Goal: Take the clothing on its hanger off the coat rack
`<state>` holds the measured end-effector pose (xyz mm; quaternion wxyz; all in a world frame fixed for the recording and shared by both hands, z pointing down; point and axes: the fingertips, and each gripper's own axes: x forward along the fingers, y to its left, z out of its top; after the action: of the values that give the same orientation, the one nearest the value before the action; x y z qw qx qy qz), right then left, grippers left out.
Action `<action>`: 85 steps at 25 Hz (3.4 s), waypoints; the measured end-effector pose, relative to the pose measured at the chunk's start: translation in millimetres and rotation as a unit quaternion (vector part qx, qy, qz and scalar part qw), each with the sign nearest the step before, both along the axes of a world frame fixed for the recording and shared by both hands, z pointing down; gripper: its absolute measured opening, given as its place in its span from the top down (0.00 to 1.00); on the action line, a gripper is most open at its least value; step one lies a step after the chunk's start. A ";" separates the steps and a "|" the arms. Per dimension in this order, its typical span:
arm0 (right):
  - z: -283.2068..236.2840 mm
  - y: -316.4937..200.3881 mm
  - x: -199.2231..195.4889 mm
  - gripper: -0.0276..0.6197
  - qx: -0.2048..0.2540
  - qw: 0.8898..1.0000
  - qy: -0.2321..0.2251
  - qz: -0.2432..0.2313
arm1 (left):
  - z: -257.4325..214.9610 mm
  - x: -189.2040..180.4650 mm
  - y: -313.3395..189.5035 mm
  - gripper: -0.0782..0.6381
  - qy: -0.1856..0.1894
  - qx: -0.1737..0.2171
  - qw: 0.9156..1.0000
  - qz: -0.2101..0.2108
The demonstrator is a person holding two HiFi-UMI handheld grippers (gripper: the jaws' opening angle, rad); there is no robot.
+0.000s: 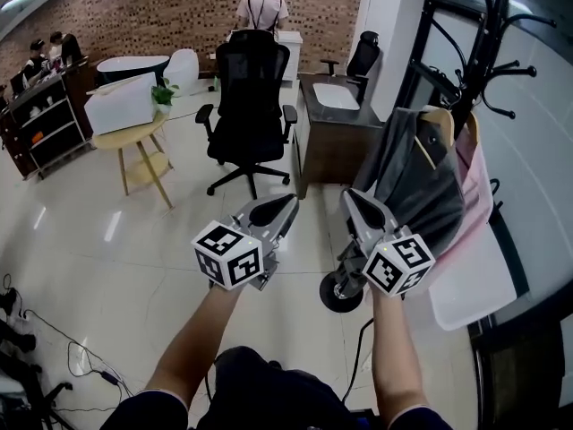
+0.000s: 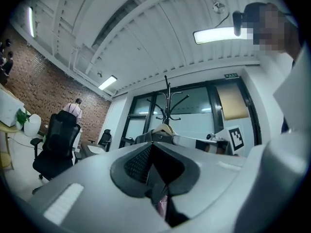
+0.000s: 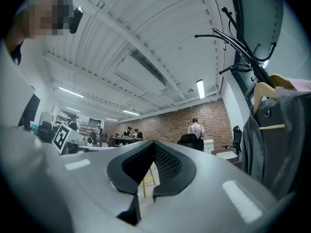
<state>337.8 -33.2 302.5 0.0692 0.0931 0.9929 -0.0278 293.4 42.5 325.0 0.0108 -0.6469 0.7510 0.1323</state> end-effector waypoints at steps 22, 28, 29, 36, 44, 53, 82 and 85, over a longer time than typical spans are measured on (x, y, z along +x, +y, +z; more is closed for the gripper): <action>-27.5 -161.5 -93.1 0.95 0.034 0.960 -0.011 0.277 | -20.9 -130.6 -218.3 0.87 -0.055 0.003 0.963 0.264; -37.5 -183.7 -91.0 0.95 0.032 0.925 -0.022 0.377 | -31.9 -138.1 -256.6 0.87 -0.084 0.002 0.932 0.352; -37.4 -186.1 -89.4 0.95 0.031 0.919 -0.023 0.391 | -32.9 -138.0 -262.0 0.87 -0.089 0.002 0.927 0.364; -30.3 -199.2 -72.0 0.95 0.022 0.883 -0.011 0.469 | -36.1 -126.6 -293.1 0.87 -0.112 0.000 0.900 0.422; -17.8 -210.4 -53.3 0.95 0.008 0.864 0.013 0.503 | -25.2 -104.2 -319.8 0.87 -0.116 -0.011 0.884 0.453; -18.5 -221.5 -40.1 0.95 0.007 0.853 0.014 0.522 | -18.7 -88.2 -354.6 0.87 -0.144 -0.025 0.881 0.449; -25.7 -239.7 4.6 0.95 0.015 0.836 0.002 0.549 | -50.3 -16.4 -482.8 0.65 -0.508 -0.059 0.761 0.400; -24.7 -237.8 11.9 0.95 0.014 0.833 0.000 0.553 | -49.3 -14.8 -483.1 0.73 -0.535 -0.048 0.753 0.380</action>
<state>349.7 -270.9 277.7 0.0718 -0.4700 0.8792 0.0291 278.6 -440.6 275.6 0.3285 -0.8437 0.3200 -0.2788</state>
